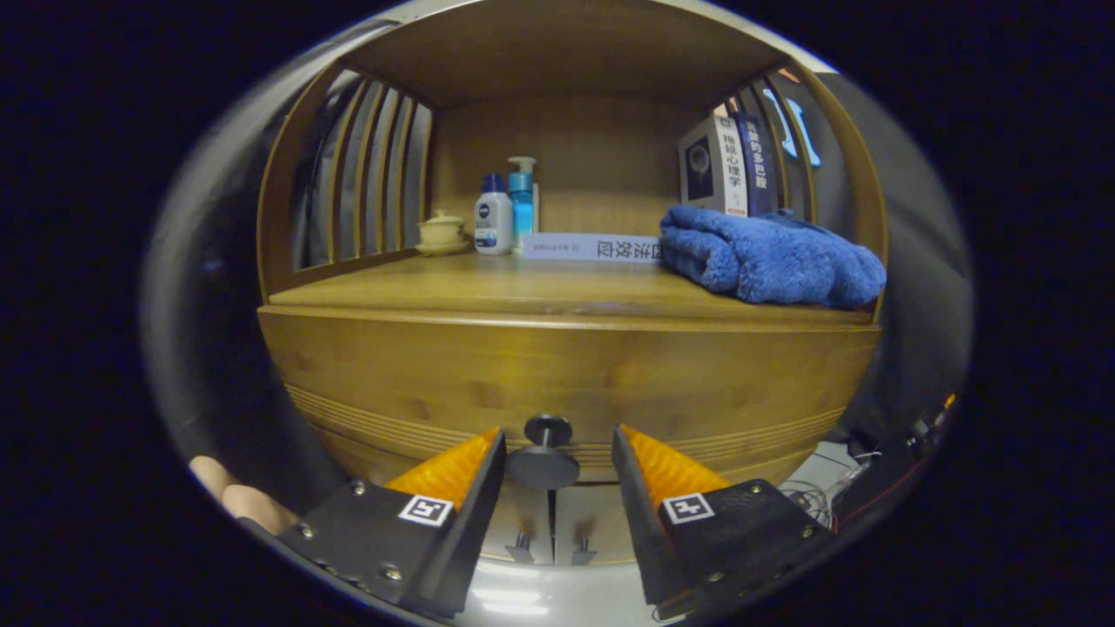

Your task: Pull open the drawer, take out the items inside it, and place them on the countertop above the cabinet.

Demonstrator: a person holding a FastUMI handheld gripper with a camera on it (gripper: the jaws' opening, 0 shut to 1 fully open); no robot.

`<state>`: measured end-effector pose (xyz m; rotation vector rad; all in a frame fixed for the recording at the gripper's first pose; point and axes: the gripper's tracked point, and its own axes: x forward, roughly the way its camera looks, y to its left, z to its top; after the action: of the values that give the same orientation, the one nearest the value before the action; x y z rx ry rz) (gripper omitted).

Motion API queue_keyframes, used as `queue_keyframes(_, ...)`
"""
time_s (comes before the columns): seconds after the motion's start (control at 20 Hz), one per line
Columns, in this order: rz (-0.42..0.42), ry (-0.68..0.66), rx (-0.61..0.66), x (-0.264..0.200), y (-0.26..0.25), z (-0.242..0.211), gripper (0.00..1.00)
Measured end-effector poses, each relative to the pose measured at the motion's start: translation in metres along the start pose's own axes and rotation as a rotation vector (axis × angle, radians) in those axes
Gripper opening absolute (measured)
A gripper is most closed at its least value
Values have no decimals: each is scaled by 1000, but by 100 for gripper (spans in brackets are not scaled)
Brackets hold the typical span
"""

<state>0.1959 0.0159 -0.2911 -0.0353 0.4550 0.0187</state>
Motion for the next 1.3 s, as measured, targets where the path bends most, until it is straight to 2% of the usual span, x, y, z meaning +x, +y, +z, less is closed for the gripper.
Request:
queue_keyframes(0.05, 37, 10, 11, 8, 8, -1, 69)
queue_keyframes(0.15, 23, 4, 15, 3, 11, 1, 47)
queue_keyframes(0.25, 19, 9, 45, 7, 9, -1, 41)
queue_keyframes(0.35, 13, 24, 124, 8, 8, -6, 41)
queue_keyframes(0.45, 3, 26, 185, 5, 9, -5, 32)
queue_keyframes(0.7, -16, 39, 162, -4, 9, -9, 32)
queue_keyframes(1.3, -24, 76, 177, -93, 10, -40, 32)
